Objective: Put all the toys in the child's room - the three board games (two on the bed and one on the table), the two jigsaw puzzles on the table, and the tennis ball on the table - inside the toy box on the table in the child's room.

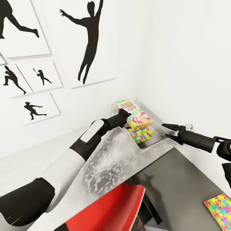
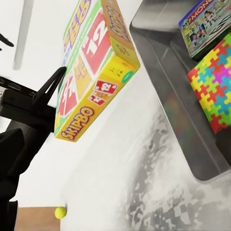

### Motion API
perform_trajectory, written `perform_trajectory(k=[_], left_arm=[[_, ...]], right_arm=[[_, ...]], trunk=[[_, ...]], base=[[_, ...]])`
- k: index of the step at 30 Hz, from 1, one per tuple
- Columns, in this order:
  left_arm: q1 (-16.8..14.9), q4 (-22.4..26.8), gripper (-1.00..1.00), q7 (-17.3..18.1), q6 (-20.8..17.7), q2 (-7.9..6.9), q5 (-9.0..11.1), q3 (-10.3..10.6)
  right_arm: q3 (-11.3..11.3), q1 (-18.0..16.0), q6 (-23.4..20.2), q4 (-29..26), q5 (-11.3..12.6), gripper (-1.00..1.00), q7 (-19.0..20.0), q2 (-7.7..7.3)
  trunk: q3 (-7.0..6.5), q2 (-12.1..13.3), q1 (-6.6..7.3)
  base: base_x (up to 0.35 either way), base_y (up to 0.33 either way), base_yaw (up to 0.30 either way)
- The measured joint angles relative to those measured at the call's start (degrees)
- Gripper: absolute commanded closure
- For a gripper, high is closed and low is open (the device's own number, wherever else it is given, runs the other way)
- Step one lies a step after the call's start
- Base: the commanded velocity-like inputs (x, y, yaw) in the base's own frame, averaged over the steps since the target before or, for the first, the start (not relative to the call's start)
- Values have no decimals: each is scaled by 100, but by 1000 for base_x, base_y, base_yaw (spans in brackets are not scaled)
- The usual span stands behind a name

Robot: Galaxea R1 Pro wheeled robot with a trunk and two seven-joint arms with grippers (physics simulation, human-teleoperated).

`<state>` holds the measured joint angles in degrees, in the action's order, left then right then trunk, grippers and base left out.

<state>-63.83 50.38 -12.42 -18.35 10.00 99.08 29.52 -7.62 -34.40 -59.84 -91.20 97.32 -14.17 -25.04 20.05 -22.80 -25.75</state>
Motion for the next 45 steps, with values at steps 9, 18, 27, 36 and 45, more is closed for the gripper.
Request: perform_trajectory(k=[9,18,27,36,45], left_arm=[[-1,0,100,0,0,0,-4,-3],[-1,0,100,0,-5,0,-4,1],[-1,0,100,0,0,0,-9,1],[-1,3,100,0,0,0,-12,1],[-1,13,100,0,0,0,-13,1]], right_arm=[[9,6,0,0,1,-100,0,0],[10,9,0,0,6,-100,7,0],[10,9,0,0,7,-100,9,0],[10,9,0,0,6,-100,9,0],[10,8,0,0,4,-100,9,0]], trunk=[[84,0,0],[169,0,0],[253,0,0],[337,0,0],[422,-1,0]], base=[[0,0,0],[0,0,0],[0,0,0],[0,0,0],[0,0,0]])
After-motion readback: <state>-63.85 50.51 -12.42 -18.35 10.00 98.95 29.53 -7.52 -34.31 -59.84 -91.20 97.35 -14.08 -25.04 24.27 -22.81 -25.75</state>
